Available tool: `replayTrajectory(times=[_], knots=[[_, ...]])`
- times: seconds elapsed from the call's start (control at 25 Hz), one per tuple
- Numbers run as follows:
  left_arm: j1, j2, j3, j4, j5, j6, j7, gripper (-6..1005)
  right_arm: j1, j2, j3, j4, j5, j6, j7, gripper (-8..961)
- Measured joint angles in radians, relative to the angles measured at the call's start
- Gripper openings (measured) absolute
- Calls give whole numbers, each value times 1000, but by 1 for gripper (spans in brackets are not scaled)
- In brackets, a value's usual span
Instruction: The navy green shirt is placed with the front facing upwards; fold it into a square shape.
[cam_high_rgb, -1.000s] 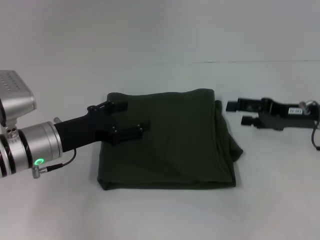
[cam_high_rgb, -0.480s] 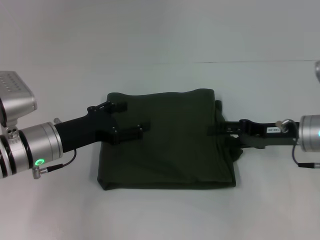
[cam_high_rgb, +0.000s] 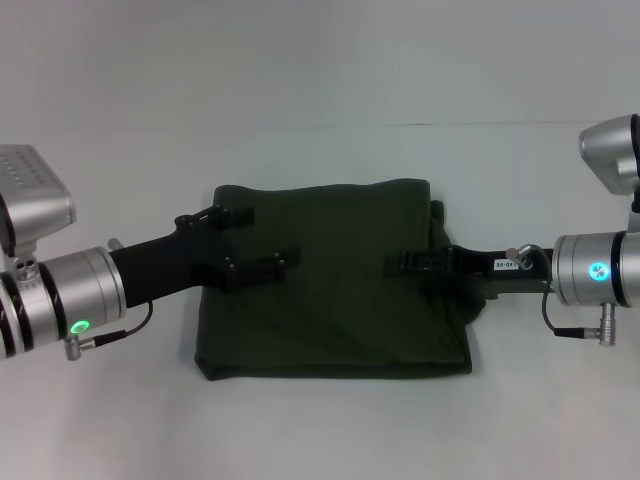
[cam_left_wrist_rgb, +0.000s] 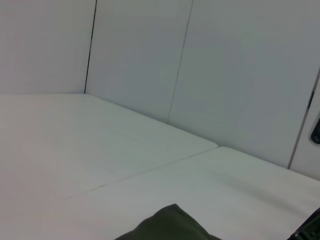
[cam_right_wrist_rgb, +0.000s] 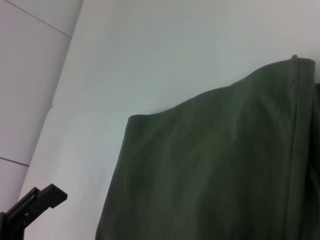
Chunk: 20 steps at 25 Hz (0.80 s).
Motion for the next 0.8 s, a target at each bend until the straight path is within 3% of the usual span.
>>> replayTrajectory(times=[0.48, 0.8], knots=[[12, 0, 0, -2, -6, -1, 0, 937, -22, -11, 7, -8, 4, 0, 0, 845], [12, -1, 0, -5, -7, 2, -3, 936, -11, 13, 1, -3, 4, 49, -8, 815]])
